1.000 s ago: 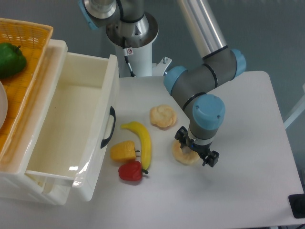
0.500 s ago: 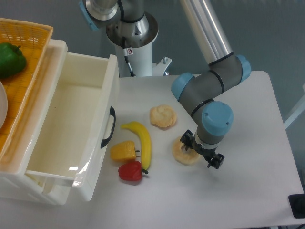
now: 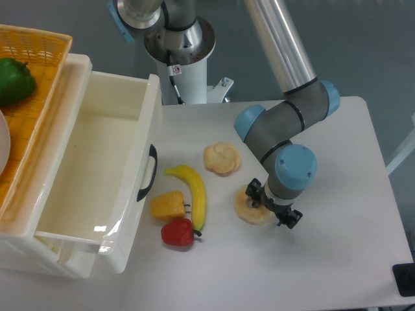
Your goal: Pick up the donuts
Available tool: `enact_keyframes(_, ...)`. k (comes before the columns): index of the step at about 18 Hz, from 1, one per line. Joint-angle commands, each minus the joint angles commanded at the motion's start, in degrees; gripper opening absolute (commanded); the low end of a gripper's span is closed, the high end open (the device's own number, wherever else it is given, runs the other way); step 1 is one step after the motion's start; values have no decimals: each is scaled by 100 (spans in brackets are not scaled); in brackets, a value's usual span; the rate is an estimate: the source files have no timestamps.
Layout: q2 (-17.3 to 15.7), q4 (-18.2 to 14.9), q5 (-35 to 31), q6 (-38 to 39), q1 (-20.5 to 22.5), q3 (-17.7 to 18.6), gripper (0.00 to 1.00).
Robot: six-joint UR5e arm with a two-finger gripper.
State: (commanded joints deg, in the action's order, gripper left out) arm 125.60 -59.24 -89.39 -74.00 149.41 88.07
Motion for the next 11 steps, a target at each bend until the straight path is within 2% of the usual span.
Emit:
enact_keyframes(1,-9,-17,9,-35,44,0,0)
enact_keyframes(6,-44,-35,97,-150,53,-53,0)
enact_keyframes(9,-27,-61,79,-150,62,-289,0)
enact_keyframes(11,26,-437,62,-150,53,-640,0)
